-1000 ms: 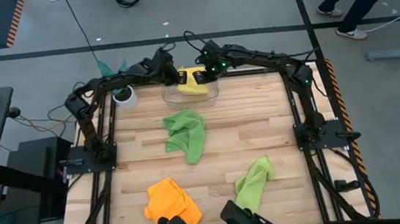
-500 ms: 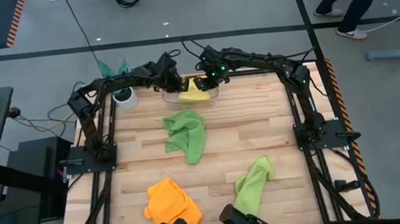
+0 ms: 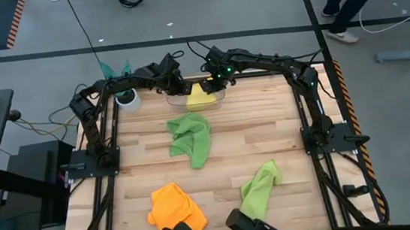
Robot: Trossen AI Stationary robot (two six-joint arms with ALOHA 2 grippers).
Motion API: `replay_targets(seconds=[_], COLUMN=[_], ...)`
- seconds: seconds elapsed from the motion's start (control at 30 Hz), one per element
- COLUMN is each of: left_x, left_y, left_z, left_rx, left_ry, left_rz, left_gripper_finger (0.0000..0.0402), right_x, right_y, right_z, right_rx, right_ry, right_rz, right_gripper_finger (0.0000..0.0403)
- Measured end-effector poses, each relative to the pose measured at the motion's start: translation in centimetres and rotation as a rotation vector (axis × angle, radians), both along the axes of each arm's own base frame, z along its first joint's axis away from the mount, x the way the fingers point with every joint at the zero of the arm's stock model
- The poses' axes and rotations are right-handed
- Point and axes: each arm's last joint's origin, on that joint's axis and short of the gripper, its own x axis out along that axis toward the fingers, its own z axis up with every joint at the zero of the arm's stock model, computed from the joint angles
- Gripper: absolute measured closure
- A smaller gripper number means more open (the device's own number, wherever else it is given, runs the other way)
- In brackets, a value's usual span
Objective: Fold microfiber towels
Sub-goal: Put the yellow towel into the transparent bin, then move the transparent bin to the top right of the table
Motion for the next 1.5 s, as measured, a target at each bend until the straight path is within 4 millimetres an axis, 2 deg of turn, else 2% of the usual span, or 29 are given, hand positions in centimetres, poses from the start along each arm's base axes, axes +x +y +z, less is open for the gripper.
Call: replay_targets(seconds=[0.17,0.3,0.53,0.73,0.87,1.0,1.23,1.37,1.5], left_x=[-0.4,-0.6,-0.3,0.8,0.7,-0.5,-2.5,-3.4,-3.8], left_y=[0.6,0.8,0.5,-0.3,-0.9,-1.8,-4.6,-6.3,-7.9], left_z=[0.1,0.1,0.2,0.8,3.5,7.0,12.9,14.8,15.3], left_rx=[-0.018,-0.045,-0.048,-0.008,0.066,0.147,0.288,0.348,0.357], left_ry=[-0.041,-0.062,-0.064,-0.107,-0.188,-0.232,-0.327,-0.329,-0.272], left_rz=[-0.002,-0.013,-0.026,-0.065,-0.088,-0.096,-0.096,-0.101,-0.121], left_gripper_finger=[0.0242,0.0227,0.023,0.0239,0.0246,0.0253,0.0263,0.0264,0.026], right_x=[-0.2,-0.9,-2.3,-1.6,-1.3,-1.4,-1.9,-2.8,-3.7], right_y=[-0.3,-0.8,-1.5,-0.4,-0.2,-0.2,0.0,-0.1,0.0], right_z=[0.2,1.1,2.6,3.1,3.1,3.1,2.8,2.3,1.8], right_rx=[-0.004,-0.039,-0.097,-0.139,-0.187,-0.2,-0.225,-0.238,-0.234], right_ry=[-0.012,-0.009,0.01,0.007,0.027,0.033,0.114,0.197,0.314], right_rz=[-0.005,-0.031,-0.081,-0.014,0.005,0.027,0.081,0.1,0.114], right_gripper_finger=[0.0271,0.0268,0.027,0.0276,0.0293,0.0319,0.0381,0.0396,0.0385])
